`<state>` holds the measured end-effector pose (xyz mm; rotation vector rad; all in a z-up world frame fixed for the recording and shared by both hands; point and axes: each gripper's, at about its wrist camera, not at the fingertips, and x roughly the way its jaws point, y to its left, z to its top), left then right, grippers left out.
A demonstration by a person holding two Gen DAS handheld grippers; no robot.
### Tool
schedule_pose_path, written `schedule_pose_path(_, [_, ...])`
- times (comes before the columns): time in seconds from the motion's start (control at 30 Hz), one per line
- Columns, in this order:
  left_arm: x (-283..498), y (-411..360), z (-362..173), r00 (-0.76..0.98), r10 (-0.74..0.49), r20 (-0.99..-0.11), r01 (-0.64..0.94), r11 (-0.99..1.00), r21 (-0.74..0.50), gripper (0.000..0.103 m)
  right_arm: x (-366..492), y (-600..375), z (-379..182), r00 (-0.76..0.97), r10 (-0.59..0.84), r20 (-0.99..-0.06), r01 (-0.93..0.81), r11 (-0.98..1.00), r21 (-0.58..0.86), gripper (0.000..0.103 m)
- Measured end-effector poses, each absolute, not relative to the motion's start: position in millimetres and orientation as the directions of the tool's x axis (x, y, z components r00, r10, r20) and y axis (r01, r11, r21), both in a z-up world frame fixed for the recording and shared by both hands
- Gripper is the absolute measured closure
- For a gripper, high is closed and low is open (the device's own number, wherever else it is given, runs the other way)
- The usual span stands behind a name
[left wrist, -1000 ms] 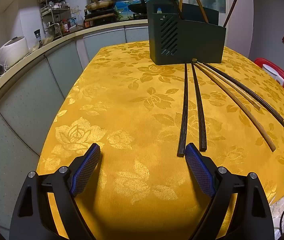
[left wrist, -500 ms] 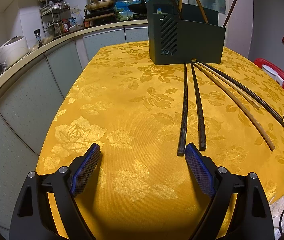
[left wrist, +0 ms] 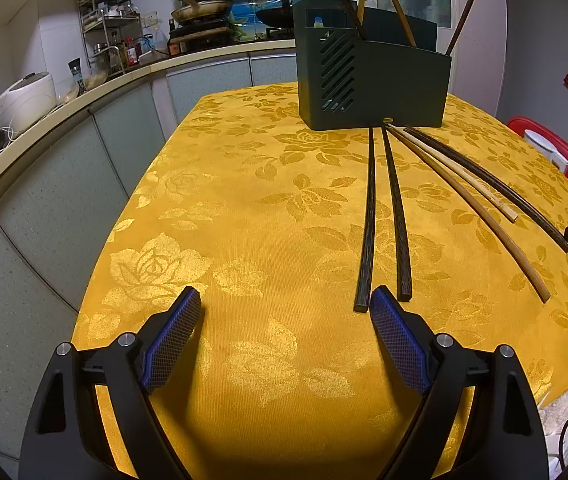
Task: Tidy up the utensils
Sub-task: 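Lower the left tool onto a dark chopstick and close on it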
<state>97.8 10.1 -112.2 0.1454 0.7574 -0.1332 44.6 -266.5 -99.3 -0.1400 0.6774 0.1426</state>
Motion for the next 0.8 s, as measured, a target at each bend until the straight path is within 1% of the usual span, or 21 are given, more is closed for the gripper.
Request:
schedule_pose_path(0.13, [97, 10, -112, 0.719, -0.068, -0.691, 0.173, 0.982, 0.083, 0.019, 42, -258, -102, 0.762, 0.102, -0.639, -0.212, 0.972, -0.098, 0.05])
schedule_pose_path(0.27, [96, 9, -112, 0.719, -0.074, -0.691, 0.179, 0.981, 0.081, 0.019, 43, -252, -104, 0.759, 0.114, -0.641, -0.226, 0.969, -0.095, 0.052])
schedule_pose_path(0.33, [95, 7, -111, 0.72, -0.08, -0.689, 0.185, 0.979, 0.08, 0.019, 44, -250, -104, 0.758, 0.123, -0.64, -0.231, 0.969, -0.088, 0.055])
schedule_pose_path(0.4, [93, 4, -111, 0.723, -0.084, -0.685, 0.193, 0.978, 0.084, 0.022, 44, -249, -104, 0.756, 0.137, -0.641, -0.238, 0.968, -0.074, 0.061])
schedule_pose_path(0.5, [92, -1, -111, 0.727, -0.103, -0.679, 0.213, 0.974, 0.08, 0.029, 47, -249, -105, 0.748, 0.168, -0.642, -0.247, 0.969, -0.033, 0.068])
schedule_pose_path(0.57, [90, -3, -111, 0.728, -0.117, -0.675, 0.227, 0.971, 0.076, 0.038, 48, -250, -105, 0.745, 0.189, -0.64, -0.248, 0.969, -0.003, 0.069])
schedule_pose_path(0.67, [90, -6, -111, 0.726, -0.145, -0.672, 0.253, 0.965, 0.064, 0.048, 50, -251, -106, 0.743, 0.204, -0.637, -0.25, 0.968, 0.018, 0.07])
schedule_pose_path(0.77, [91, -8, -112, 0.721, -0.174, -0.671, 0.27, 0.962, 0.041, 0.056, 50, -251, -106, 0.746, 0.207, -0.633, -0.251, 0.968, 0.02, 0.07])
schedule_pose_path(0.8, [91, -7, -112, 0.719, -0.182, -0.671, 0.274, 0.961, 0.033, 0.058, 50, -250, -107, 0.748, 0.206, -0.631, -0.25, 0.968, 0.02, 0.07])
